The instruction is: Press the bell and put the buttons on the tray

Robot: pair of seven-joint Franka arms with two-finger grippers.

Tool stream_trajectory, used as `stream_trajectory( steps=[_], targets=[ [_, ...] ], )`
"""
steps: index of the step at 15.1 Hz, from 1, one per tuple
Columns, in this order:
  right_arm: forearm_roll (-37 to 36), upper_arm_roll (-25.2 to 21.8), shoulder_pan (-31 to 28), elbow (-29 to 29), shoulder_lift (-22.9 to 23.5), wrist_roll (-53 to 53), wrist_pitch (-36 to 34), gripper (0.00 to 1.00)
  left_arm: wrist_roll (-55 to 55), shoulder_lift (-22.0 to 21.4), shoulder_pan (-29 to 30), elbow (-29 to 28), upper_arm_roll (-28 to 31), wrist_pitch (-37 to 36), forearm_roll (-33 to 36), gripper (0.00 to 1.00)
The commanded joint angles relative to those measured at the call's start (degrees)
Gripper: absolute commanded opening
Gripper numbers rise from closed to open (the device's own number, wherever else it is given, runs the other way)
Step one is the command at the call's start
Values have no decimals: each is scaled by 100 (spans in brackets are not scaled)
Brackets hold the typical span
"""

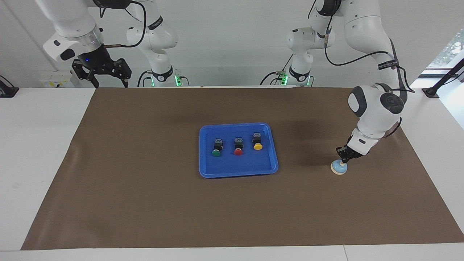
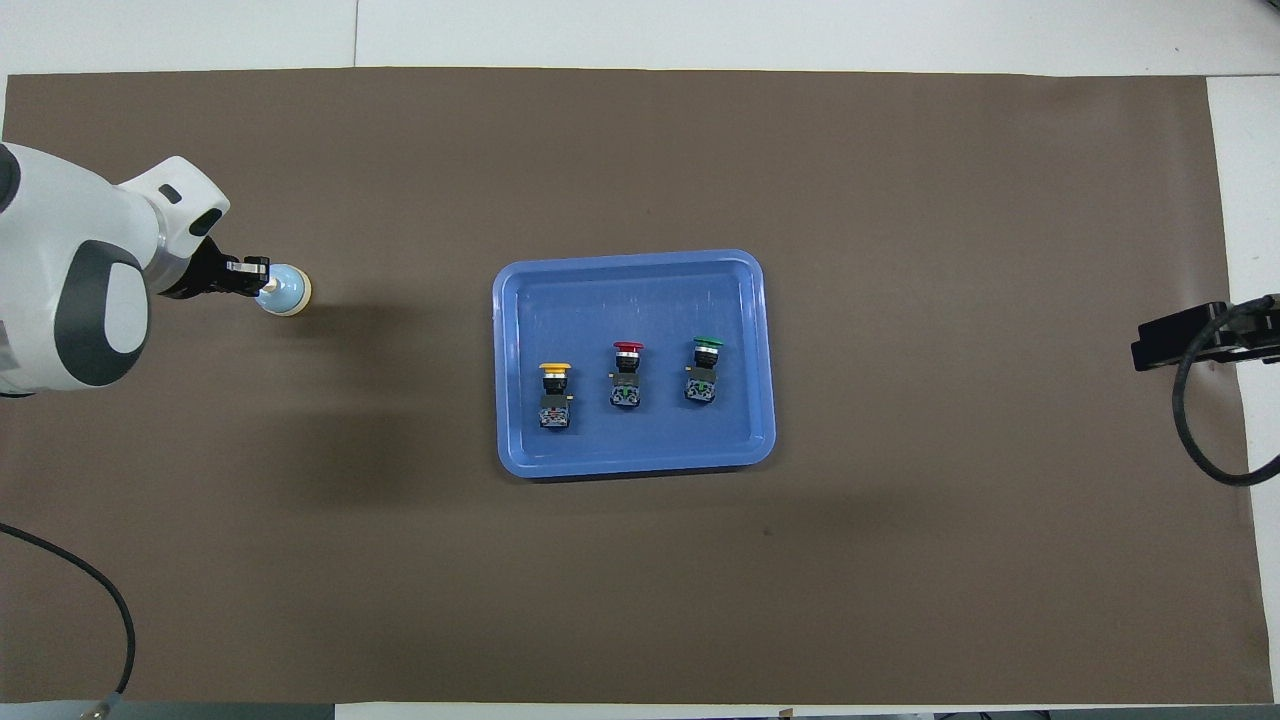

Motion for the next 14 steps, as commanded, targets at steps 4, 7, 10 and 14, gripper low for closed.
stream_trajectory(
  steps=[4,7,10,14],
  targets=[
    [-21,21,-50,-137,-140,-90,-3,100,-103,-1440,37,251,13,-1695,152,100],
    [-21,21,-41,-137,-140,-90,-3,100,-156,-1941,28,251,13,-2178,152,100],
    [-21,21,-41,-137,-140,-90,-3,100,-156,-2154,28,321,13,-2574,90,100],
    [-21,21,-41,-137,-140,-90,-3,100,-130,-2049,10,707,13,-3014,55,100]
  ],
)
